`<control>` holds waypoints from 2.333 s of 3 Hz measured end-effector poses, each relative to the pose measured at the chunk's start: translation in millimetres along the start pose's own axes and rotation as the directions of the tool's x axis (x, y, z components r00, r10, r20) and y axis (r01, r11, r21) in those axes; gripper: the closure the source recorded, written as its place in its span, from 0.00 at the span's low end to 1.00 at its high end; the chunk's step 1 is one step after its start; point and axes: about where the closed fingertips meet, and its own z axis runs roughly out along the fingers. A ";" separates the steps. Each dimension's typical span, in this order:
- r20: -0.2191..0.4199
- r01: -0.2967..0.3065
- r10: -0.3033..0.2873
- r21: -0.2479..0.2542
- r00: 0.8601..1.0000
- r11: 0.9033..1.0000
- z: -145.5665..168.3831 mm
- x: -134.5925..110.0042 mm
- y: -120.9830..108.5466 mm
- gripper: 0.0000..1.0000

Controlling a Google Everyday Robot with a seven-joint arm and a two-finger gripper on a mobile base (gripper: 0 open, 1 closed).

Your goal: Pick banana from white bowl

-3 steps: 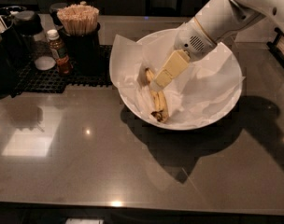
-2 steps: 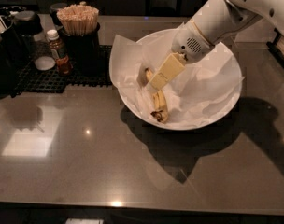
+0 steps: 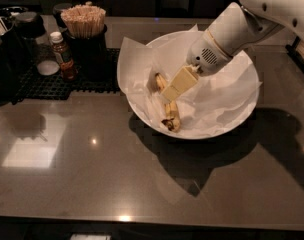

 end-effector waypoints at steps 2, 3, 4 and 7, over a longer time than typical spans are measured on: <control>0.001 -0.073 0.073 0.035 0.997 0.997 -1.6 21.9 -8.5 0.39; 0.001 -0.073 0.073 0.035 0.997 0.997 -1.5 21.9 -8.5 0.40; -0.008 -0.073 0.073 0.001 0.997 0.997 9.1 24.4 -8.5 0.40; -0.028 -0.074 0.072 -0.057 0.997 0.996 26.3 28.5 -4.6 0.62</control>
Offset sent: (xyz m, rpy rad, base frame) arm -0.0030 -0.0320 -0.0185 -0.0186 0.0274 -0.1164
